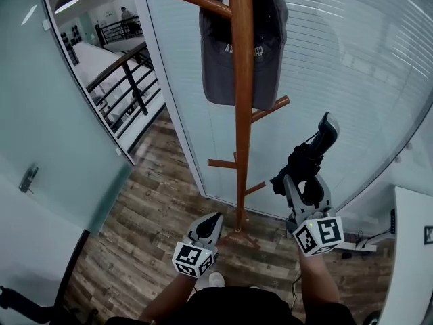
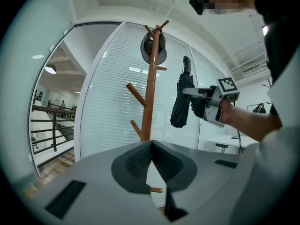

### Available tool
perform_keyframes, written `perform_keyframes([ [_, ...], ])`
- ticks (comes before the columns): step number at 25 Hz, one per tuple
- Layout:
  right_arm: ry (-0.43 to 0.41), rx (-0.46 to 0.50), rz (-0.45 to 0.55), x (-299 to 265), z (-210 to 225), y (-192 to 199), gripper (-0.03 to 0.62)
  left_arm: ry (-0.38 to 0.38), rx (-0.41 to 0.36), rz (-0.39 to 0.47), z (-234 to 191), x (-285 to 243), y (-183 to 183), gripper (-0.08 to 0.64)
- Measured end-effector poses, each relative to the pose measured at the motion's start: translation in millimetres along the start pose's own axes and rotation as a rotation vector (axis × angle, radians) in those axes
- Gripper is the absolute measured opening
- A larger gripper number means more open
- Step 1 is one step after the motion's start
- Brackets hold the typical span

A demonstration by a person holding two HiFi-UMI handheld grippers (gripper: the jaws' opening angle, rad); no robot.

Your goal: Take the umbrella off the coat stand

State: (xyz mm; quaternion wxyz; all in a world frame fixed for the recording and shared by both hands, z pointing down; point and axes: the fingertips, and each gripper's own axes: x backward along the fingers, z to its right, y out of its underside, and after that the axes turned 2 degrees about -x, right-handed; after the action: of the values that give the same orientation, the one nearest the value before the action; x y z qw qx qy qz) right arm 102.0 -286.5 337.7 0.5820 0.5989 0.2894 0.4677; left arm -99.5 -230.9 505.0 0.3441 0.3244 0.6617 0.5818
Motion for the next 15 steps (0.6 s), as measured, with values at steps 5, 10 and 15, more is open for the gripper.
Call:
perform_keyframes([
  [5, -0.041, -0.020, -0.019, 18, -5, 17, 0.227, -0.007, 0.009, -0.011, 11, 3, 6, 0.012],
  [10, -0.085, -0.063, -0.061, 32, -10, 44, 0.227, -0.008, -0.019, 0.005, 15, -5, -6, 0.011],
  [15, -0.109, -0.058, -0.105, 48, -14, 71, 0.225, -0.010, -0.026, 0.019, 21, -4, -12, 0.012],
])
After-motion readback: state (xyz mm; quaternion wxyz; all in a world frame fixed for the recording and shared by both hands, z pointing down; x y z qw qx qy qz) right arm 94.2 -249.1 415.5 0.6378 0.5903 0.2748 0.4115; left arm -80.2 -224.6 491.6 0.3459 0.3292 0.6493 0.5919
